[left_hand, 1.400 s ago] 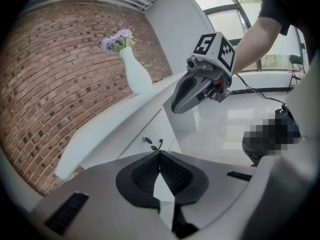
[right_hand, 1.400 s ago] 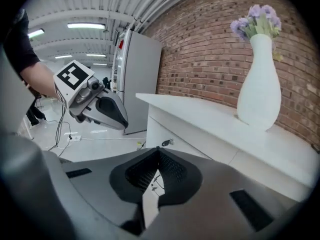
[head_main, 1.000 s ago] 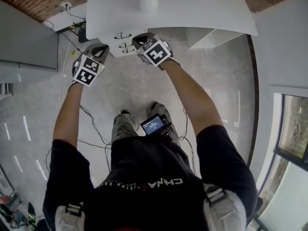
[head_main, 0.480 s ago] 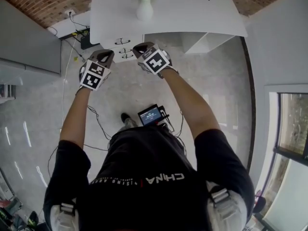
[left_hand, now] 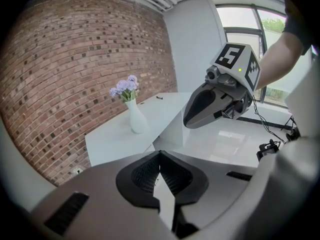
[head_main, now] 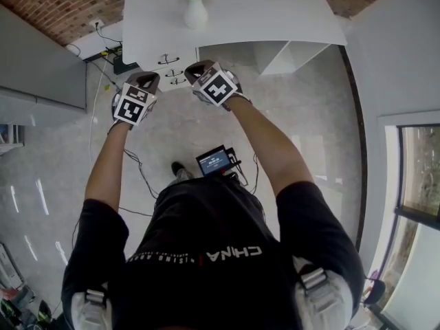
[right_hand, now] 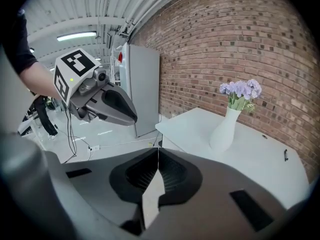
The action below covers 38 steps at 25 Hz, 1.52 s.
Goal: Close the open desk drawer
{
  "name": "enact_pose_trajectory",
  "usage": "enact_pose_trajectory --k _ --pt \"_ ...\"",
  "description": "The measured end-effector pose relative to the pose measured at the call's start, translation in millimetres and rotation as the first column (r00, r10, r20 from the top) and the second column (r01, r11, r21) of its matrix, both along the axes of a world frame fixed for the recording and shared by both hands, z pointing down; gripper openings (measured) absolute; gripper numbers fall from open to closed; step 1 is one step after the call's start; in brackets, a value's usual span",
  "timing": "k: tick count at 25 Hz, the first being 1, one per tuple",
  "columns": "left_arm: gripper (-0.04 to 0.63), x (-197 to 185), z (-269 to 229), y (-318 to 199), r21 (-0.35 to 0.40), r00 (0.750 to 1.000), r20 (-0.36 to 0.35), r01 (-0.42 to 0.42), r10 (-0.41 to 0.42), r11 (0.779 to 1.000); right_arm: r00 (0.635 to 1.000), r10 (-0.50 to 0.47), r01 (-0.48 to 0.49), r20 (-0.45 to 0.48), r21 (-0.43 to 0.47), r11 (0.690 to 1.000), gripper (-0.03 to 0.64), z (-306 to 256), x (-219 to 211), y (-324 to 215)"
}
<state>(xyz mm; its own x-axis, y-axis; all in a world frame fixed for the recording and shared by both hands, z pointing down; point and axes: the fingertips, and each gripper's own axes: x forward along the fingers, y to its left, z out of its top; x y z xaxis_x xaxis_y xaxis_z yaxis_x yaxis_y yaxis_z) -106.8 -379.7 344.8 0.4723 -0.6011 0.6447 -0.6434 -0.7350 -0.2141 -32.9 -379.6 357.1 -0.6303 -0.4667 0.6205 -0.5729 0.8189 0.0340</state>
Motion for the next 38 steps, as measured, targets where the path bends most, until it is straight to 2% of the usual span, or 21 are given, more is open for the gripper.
enact_pose_trajectory --k 8,13,19,24,29,38 --pt "0.012 32 14 36 -0.052 0.997 -0.008 0.071 -0.072 0.996 0.997 -0.026 0.025 0.073 0.008 1.0 0.015 4 32 18" --pt "0.012 41 29 87 -0.084 0.999 0.026 0.028 -0.026 0.996 0.998 -0.001 0.003 0.065 -0.018 1.0 0.015 19 52 60" --pt "0.012 42 3 131 -0.037 1.0 0.014 0.013 -0.013 0.999 0.997 0.049 -0.048 0.052 -0.007 0.999 0.015 11 80 108" --pt "0.012 39 0 203 -0.011 1.0 0.004 -0.023 0.023 1.0 0.999 0.037 -0.037 0.019 -0.004 0.999 0.015 13 72 173" --pt "0.012 36 12 267 -0.026 0.999 -0.022 -0.033 0.033 0.999 0.999 0.033 -0.033 0.005 -0.006 0.999 0.015 13 64 238" --pt "0.011 79 29 324 -0.05 0.996 -0.028 -0.082 0.081 0.995 0.997 0.05 -0.05 0.051 -0.003 0.999 0.015 1 83 303"
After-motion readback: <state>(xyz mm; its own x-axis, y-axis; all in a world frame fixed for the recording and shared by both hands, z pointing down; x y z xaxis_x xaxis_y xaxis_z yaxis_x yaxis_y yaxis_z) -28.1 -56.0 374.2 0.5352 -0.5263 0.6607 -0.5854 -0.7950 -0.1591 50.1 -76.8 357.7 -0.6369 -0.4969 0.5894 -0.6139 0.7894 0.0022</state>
